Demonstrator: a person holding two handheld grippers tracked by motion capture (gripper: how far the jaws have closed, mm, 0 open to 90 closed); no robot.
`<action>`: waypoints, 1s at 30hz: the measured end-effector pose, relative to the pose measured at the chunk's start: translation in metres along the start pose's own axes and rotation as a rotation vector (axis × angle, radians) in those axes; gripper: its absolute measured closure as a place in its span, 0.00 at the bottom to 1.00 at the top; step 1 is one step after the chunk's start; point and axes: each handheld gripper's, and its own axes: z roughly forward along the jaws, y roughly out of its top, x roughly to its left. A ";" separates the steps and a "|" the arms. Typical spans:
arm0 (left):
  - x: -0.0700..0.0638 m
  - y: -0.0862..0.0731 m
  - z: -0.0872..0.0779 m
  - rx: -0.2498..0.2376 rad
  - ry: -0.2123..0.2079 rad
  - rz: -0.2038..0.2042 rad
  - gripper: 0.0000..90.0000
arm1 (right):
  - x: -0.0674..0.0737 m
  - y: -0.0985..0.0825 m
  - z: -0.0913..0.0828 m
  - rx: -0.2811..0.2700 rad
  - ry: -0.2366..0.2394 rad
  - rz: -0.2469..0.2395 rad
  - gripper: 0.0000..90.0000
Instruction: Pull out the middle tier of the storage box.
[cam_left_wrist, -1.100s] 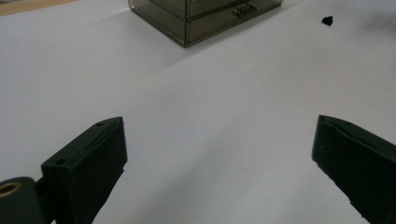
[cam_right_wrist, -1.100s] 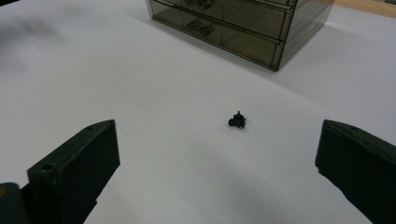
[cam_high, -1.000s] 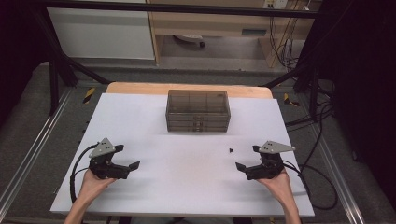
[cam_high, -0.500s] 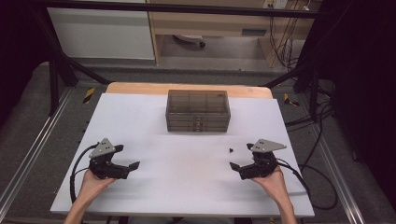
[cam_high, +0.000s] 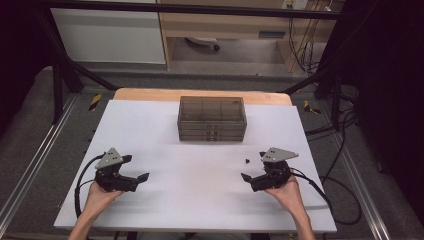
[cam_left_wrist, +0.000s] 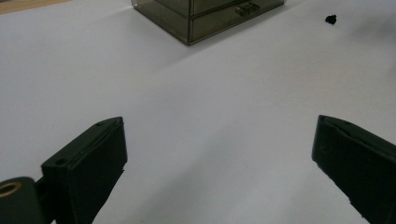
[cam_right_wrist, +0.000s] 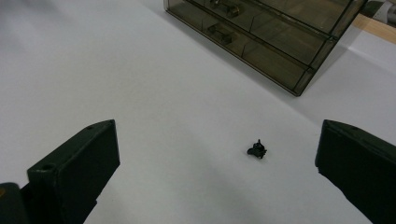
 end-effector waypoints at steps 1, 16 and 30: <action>0.000 0.000 0.000 0.000 0.000 0.000 0.03 | 0.001 0.001 0.001 0.003 0.000 -0.007 0.00; 0.000 0.000 0.001 0.002 0.002 0.001 0.03 | 0.011 0.018 0.011 0.040 -0.032 -0.101 0.00; 0.001 -0.001 0.001 0.003 0.004 0.002 0.03 | 0.018 0.033 0.018 0.084 -0.072 -0.210 0.00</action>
